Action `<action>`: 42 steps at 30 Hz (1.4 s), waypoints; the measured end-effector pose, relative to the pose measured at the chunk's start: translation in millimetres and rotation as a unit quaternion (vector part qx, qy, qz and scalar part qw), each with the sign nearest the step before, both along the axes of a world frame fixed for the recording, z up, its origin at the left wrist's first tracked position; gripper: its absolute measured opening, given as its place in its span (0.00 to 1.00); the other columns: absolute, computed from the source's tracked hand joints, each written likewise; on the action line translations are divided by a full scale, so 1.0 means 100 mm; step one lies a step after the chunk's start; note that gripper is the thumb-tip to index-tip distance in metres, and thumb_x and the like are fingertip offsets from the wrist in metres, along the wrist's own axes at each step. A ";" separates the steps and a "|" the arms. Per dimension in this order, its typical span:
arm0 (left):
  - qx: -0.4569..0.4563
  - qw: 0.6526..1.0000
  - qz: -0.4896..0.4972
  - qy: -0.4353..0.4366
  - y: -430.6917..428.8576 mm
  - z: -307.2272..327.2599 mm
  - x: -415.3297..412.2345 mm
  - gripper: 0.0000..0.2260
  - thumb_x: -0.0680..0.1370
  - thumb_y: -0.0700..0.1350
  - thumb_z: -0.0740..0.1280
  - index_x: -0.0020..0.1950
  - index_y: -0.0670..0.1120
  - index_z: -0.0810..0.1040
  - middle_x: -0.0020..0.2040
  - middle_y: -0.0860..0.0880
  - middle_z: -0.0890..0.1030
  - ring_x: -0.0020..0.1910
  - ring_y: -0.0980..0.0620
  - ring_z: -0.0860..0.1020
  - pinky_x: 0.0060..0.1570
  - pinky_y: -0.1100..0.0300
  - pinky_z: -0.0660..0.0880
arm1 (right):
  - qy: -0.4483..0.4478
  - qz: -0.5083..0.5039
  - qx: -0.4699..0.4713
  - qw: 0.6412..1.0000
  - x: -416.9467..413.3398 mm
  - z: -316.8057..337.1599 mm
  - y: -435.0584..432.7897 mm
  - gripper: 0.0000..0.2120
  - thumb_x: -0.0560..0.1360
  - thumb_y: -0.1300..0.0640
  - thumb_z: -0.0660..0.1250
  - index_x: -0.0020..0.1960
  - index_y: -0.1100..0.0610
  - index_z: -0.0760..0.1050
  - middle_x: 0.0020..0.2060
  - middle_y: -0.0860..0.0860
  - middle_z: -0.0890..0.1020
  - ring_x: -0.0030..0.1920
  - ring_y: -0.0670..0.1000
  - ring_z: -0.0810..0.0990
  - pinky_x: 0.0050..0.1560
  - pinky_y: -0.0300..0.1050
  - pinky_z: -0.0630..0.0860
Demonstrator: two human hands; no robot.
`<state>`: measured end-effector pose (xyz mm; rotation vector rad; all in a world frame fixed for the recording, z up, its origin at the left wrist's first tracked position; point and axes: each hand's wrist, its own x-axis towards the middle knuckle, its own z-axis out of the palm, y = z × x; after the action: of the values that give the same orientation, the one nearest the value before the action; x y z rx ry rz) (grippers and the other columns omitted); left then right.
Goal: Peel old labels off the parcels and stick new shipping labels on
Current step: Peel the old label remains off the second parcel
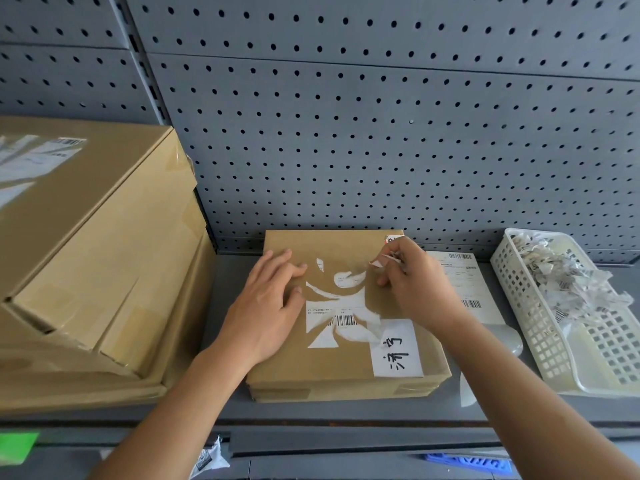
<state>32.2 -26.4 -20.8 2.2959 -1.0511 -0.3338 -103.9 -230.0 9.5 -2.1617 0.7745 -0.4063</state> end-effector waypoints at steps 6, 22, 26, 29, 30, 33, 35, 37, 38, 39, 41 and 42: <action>-0.001 1.000 0.001 -0.003 0.00 -0.01 0.00 0.16 0.85 0.52 0.55 0.73 0.61 0.67 0.79 0.66 0.54 0.78 0.67 0.41 0.74 0.49 0.60 | -0.039 -0.008 0.029 0.999 -0.06 0.06 -0.03 0.06 0.81 0.56 0.62 0.47 0.48 0.75 0.36 0.46 0.84 0.38 0.43 0.82 0.39 0.36 0.73; -0.001 1.000 -0.013 -0.016 0.02 -0.03 0.06 0.17 0.84 0.54 0.55 0.73 0.61 0.67 0.78 0.67 0.54 0.78 0.67 0.43 0.77 0.47 0.57 | -0.091 -0.073 -0.015 0.993 -0.68 0.33 -0.44 0.07 0.77 0.55 0.72 0.44 0.43 0.83 0.37 0.47 0.73 0.34 0.40 0.73 0.37 0.28 0.67; -0.006 1.000 -0.017 -0.023 0.02 -0.05 0.07 0.17 0.84 0.54 0.56 0.72 0.61 0.68 0.77 0.67 0.55 0.79 0.65 0.44 0.77 0.50 0.55 | -0.097 -0.113 0.005 0.989 -0.92 0.33 -0.59 0.03 0.75 0.56 0.74 0.44 0.49 0.84 0.36 0.47 0.83 0.34 0.40 0.76 0.36 0.30 0.71; -0.011 0.999 -0.020 -0.026 0.02 -0.06 0.08 0.16 0.83 0.53 0.56 0.72 0.61 0.68 0.77 0.66 0.56 0.79 0.65 0.45 0.76 0.56 0.51 | -0.095 -0.151 0.009 0.984 -1.07 0.32 -0.71 0.04 0.73 0.59 0.76 0.43 0.52 0.83 0.36 0.49 0.85 0.38 0.47 0.83 0.44 0.41 0.80; -0.012 0.999 -0.020 -0.027 0.02 -0.06 0.08 0.16 0.83 0.53 0.56 0.72 0.61 0.68 0.76 0.67 0.56 0.79 0.66 0.45 0.75 0.57 0.50 | -0.094 -0.162 0.014 0.982 -1.12 0.30 -0.76 0.05 0.72 0.60 0.76 0.43 0.52 0.81 0.37 0.50 0.85 0.40 0.49 0.84 0.47 0.47 0.82; -0.012 0.999 -0.020 -0.031 0.01 -0.07 0.09 0.16 0.84 0.52 0.57 0.71 0.62 0.68 0.76 0.67 0.57 0.79 0.65 0.46 0.75 0.56 0.50 | -0.100 -0.194 0.014 0.976 -1.25 0.26 -0.86 0.07 0.72 0.60 0.77 0.42 0.53 0.79 0.36 0.50 0.85 0.40 0.50 0.85 0.48 0.52 0.83; -0.009 0.999 -0.019 -0.033 0.00 -0.07 0.09 0.15 0.84 0.52 0.57 0.71 0.63 0.67 0.76 0.67 0.57 0.79 0.65 0.46 0.77 0.53 0.52 | -0.102 -0.215 -0.005 0.971 -1.34 0.25 -0.91 0.06 0.72 0.58 0.77 0.42 0.53 0.79 0.35 0.48 0.85 0.38 0.46 0.84 0.47 0.48 0.81; -0.006 0.999 -0.020 -0.033 0.00 -0.06 0.09 0.15 0.84 0.52 0.57 0.69 0.64 0.66 0.76 0.67 0.56 0.79 0.65 0.46 0.77 0.51 0.52 | -0.091 -0.235 -0.030 0.967 -1.41 0.27 -0.93 0.05 0.73 0.55 0.76 0.42 0.53 0.80 0.36 0.46 0.84 0.38 0.42 0.82 0.45 0.42 0.77; -0.006 0.999 -0.021 -0.035 0.00 -0.06 0.09 0.14 0.84 0.52 0.57 0.69 0.64 0.66 0.76 0.67 0.56 0.78 0.66 0.45 0.77 0.52 0.51 | -0.075 -0.250 -0.058 0.964 -1.46 0.28 -0.96 0.05 0.73 0.53 0.76 0.42 0.52 0.81 0.37 0.44 0.83 0.38 0.41 0.80 0.45 0.41 0.75; -0.007 0.999 -0.022 -0.036 0.00 -0.06 0.09 0.14 0.84 0.52 0.58 0.68 0.64 0.66 0.75 0.67 0.56 0.78 0.67 0.45 0.76 0.54 0.50 | -0.057 -0.263 -0.095 0.958 -1.50 0.29 -0.98 0.05 0.73 0.51 0.75 0.42 0.51 0.82 0.39 0.43 0.82 0.39 0.40 0.78 0.44 0.42 0.72; -0.011 0.999 -0.022 -0.038 0.00 -0.05 0.08 0.14 0.84 0.51 0.58 0.68 0.64 0.66 0.75 0.68 0.56 0.76 0.69 0.45 0.75 0.57 0.48 | -0.036 -0.285 -0.163 0.944 -1.59 0.28 -1.06 0.05 0.74 0.49 0.74 0.44 0.50 0.83 0.41 0.43 0.80 0.40 0.40 0.74 0.46 0.43 0.68; -0.013 0.999 -0.021 -0.038 -0.01 -0.05 0.07 0.14 0.84 0.50 0.58 0.68 0.64 0.66 0.75 0.68 0.57 0.76 0.69 0.45 0.74 0.58 0.48 | -0.031 -0.294 -0.182 0.938 -1.63 0.28 -1.10 0.04 0.75 0.49 0.73 0.45 0.50 0.83 0.42 0.44 0.80 0.40 0.41 0.74 0.46 0.42 0.67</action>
<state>39.3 -27.0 -25.4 2.2819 -1.1359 -0.2513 -267.0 -339.8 37.7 -2.1966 1.4014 -0.9847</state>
